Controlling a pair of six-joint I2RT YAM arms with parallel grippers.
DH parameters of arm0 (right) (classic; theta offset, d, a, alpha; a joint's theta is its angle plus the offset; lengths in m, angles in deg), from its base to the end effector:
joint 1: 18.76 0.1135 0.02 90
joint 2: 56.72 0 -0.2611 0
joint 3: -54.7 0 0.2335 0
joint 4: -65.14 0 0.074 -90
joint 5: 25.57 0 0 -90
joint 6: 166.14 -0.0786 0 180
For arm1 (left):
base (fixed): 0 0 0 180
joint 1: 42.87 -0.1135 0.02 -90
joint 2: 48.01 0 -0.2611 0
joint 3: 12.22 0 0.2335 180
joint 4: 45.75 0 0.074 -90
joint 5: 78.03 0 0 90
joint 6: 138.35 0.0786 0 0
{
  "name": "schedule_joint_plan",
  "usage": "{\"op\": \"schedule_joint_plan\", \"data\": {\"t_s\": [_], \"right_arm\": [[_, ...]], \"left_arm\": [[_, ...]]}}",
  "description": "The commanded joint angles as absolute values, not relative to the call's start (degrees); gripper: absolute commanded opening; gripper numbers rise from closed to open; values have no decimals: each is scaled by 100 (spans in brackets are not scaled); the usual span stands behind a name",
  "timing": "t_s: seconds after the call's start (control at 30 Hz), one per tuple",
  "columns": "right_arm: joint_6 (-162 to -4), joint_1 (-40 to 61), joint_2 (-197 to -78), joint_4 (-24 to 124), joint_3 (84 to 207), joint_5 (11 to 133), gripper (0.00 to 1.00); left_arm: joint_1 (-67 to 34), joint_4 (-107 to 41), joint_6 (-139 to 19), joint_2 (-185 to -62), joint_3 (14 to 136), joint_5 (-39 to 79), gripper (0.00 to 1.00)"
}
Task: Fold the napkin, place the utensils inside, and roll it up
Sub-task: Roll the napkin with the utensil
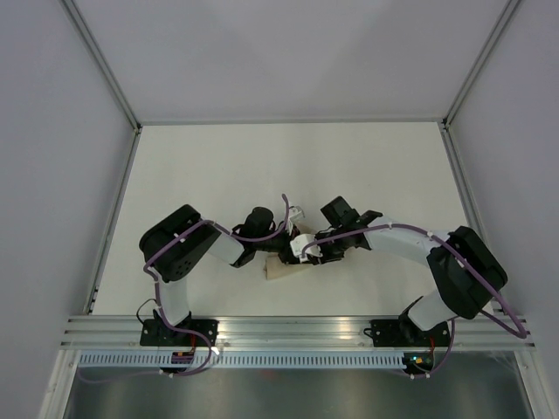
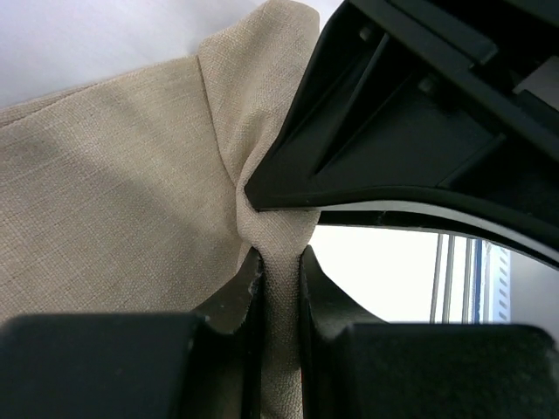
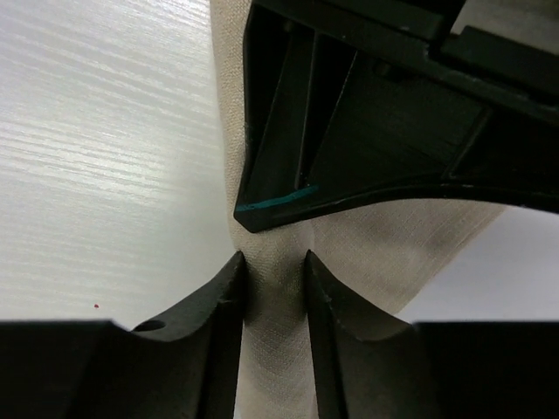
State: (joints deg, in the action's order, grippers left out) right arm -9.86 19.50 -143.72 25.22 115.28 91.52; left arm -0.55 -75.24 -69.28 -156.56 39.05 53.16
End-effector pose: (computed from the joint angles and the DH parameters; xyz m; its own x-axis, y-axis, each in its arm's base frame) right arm 0.1924 0.1973 0.1385 0.3468 -0.7646 -0.5433 -0.9379 -0.2836 -0.1996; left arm 0.2218 -0.2719 0.1025 -0.6569 0.2345 -0.7166 0.7524 0.2655 -0.6028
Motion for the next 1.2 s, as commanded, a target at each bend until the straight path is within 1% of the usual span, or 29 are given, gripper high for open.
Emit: {"op": "schedule_joint_plan", "data": {"t_s": [0.0, 0.13, 0.17, 0.23, 0.43, 0.73, 0.93, 1.0, 1.03, 1.17], "right_arm": [[-969, 1991, -14671, 2258, 11784, 8974, 36], [-1075, 1991, -15101, 1906, 12100, 8992, 26], [-1101, 2000, -15155, 1844, 12188, 9000, 21], [-1127, 1991, -15296, 1668, 12320, 9018, 18], [-1180, 1991, -15647, 1194, 12645, 9114, 15], [-1356, 1982, -16087, 745, 12944, 9299, 13], [-1479, 1965, -16403, 455, 13234, 9422, 13], [-1523, 1947, -16543, 332, 13392, 9475, 12], [-1567, 1956, -16596, 288, 13454, 9484, 12], [-1707, 1912, -17000, -107, 13840, 9563, 11]], "left_arm": [[-104, -6312, -6707, -15867, 3581, 5258, 15], [-148, -6172, -6637, -15586, 3686, 5170, 26], [-139, -6058, -6619, -15542, 3747, 5135, 30], [-165, -5996, -6610, -15384, 3800, 5091, 33], [-244, -5908, -6637, -14900, 3879, 4687, 41], [-543, -5319, -6408, -13881, 3906, 3492, 43], [-929, -4845, -6645, -13091, 3801, 2148, 45], [-1087, -4888, -6846, -12906, 3704, 1778, 45], [-1123, -4940, -6900, -12705, 3573, 1655, 47], [-1316, -5186, -7129, -12089, 3282, 909, 48]]}}
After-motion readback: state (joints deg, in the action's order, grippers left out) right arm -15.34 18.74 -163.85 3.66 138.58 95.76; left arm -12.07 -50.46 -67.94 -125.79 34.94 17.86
